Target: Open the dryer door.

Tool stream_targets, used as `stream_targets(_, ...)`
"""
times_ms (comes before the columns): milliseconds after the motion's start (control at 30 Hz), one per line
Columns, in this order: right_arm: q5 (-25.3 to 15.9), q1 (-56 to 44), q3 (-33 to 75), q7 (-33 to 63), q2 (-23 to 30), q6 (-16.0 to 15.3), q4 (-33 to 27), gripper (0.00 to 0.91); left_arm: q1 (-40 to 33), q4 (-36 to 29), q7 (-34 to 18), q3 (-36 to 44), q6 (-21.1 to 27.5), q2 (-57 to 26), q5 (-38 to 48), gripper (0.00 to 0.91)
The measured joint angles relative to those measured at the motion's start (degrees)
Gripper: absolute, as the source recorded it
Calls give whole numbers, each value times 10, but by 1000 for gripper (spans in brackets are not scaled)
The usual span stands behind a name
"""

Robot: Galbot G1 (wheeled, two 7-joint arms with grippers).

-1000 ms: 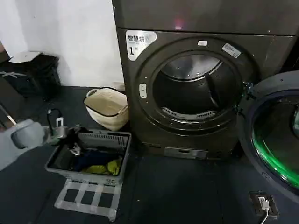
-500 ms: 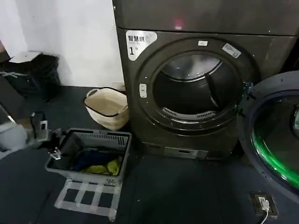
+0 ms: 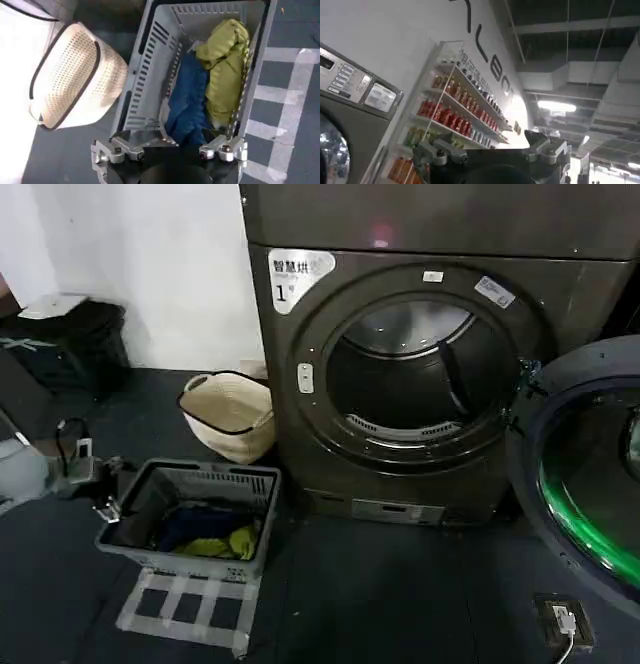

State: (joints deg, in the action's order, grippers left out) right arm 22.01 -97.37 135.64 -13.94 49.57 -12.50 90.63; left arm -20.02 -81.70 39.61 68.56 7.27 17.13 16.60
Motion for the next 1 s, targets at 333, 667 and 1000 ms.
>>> stream_targets(333, 0, -1, 2, -1, 4, 1, 3, 907, -8, -1, 9, 0, -4, 3, 5, 907)
stream_targets(667, 0, -3, 5, -3, 4, 1, 3, 907, -11, 0, 9, 1, -6, 2, -2, 907)
stream_targets(1000, -2, -2, 5, -2, 4, -3, 5, 907, -14, -3, 13, 2, -8, 2, -1, 907)
